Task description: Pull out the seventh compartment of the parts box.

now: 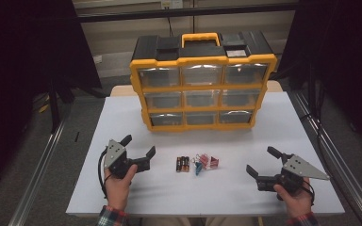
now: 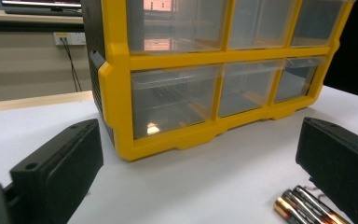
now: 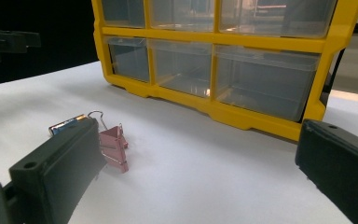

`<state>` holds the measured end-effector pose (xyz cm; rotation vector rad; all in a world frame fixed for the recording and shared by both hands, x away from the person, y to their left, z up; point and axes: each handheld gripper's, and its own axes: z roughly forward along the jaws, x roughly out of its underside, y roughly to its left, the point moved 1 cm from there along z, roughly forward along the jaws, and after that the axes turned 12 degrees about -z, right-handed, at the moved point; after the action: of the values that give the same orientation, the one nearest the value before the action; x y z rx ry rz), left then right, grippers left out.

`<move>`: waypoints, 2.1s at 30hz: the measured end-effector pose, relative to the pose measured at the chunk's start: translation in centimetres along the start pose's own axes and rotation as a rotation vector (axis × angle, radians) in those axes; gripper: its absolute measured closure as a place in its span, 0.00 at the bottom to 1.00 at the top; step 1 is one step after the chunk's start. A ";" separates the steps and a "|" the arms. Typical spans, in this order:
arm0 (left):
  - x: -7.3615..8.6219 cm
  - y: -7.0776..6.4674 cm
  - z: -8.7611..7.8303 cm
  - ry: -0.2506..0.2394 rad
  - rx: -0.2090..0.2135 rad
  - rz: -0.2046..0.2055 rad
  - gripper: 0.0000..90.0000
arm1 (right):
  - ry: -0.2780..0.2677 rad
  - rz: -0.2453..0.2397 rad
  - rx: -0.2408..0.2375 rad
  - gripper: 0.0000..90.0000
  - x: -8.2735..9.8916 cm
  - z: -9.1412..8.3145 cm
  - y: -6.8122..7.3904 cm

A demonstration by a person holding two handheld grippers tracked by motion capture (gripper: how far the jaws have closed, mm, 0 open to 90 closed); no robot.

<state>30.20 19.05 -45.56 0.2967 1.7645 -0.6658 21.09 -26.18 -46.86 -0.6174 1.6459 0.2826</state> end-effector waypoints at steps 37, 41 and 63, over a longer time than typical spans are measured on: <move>-0.2 -3.3 5.2 -0.008 -0.148 0.028 0.01 | 0.000 -0.006 -0.008 0.00 0.0 0.1 0.0; -0.1 -3.6 6.0 -0.016 -0.175 0.011 0.01 | 0.000 -0.003 -0.008 0.00 0.0 0.1 0.0; 0.3 -4.3 8.9 -0.044 -0.243 -0.005 0.01 | -0.007 0.003 -0.011 0.00 0.1 0.2 -0.1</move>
<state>34.97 10.47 -46.14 0.1101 1.7833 -0.4521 21.33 -26.13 -46.95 -0.6217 1.6401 0.2961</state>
